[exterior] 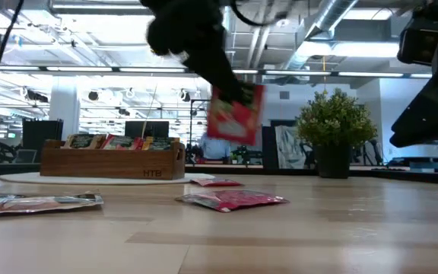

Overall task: Pick & Place Tea
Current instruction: Put the red tea bag into the middle section of the wooden organizer

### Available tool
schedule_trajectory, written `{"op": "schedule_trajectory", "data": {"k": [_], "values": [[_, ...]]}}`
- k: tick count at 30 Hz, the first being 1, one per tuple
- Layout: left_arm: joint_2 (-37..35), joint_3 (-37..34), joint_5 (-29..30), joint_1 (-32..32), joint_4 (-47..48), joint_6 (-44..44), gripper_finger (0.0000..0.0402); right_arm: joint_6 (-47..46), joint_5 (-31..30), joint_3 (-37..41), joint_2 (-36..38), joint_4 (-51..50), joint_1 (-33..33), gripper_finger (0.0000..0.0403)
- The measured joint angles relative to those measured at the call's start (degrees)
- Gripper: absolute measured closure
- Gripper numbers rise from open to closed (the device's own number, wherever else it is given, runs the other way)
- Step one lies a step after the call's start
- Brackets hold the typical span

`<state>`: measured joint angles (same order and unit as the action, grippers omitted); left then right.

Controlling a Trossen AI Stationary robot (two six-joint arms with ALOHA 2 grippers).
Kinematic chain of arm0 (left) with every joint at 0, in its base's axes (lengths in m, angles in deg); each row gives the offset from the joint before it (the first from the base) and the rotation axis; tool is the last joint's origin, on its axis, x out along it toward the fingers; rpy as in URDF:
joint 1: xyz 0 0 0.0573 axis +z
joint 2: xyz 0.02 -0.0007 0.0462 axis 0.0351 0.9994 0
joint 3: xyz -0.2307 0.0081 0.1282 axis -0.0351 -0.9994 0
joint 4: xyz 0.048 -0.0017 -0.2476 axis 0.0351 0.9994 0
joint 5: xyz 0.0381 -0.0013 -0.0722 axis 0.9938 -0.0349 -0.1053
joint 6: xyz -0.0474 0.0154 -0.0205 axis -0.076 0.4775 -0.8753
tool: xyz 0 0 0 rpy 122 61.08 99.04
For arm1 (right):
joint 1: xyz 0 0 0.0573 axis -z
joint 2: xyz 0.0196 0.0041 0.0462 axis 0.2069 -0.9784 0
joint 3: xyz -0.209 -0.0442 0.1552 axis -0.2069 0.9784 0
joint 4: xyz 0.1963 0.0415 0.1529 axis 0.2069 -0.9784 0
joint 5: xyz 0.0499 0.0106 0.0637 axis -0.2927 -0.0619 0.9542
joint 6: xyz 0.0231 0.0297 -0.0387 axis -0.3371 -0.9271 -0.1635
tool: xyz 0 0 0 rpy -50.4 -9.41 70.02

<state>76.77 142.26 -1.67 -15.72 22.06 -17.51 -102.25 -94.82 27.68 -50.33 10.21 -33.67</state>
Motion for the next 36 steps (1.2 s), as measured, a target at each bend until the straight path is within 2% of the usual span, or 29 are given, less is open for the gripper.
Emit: {"op": "schedule_trajectory", "data": {"k": [8,16,22,28,34,36], "values": [[-9.5,0.0,6.8,0.1,19.7,-2.8,0.0401,1.0,-2.7,0.0,0.0,0.8,-0.5,0.0308],[-12.6,-0.7,7.8,2.0,34.3,-7.6,0.0401,2.4,-3.0,0.0,0.0,1.2,-0.5,0.0308],[-17.4,-8.3,8.2,5.7,34.2,-7.3,0.0401,2.5,-3.0,0.0,0.0,2.4,-1.0,0.0308],[-26.3,-19.0,7.6,11.3,26.5,-3.9,0.0401,2.6,-3.9,0.0,0.0,2.9,-2.3,0.0308],[-32.8,-26.7,0.5,16.4,20.2,-2.4,0.0401,4.3,-4.4,0.0,0.0,3.2,-1.9,0.0308],[-33.7,-28.8,-0.2,17.4,17.8,-1.4,0.0401,5.0,-4.3,0.0,0.0,3.3,-1.5,0.0308]]}}
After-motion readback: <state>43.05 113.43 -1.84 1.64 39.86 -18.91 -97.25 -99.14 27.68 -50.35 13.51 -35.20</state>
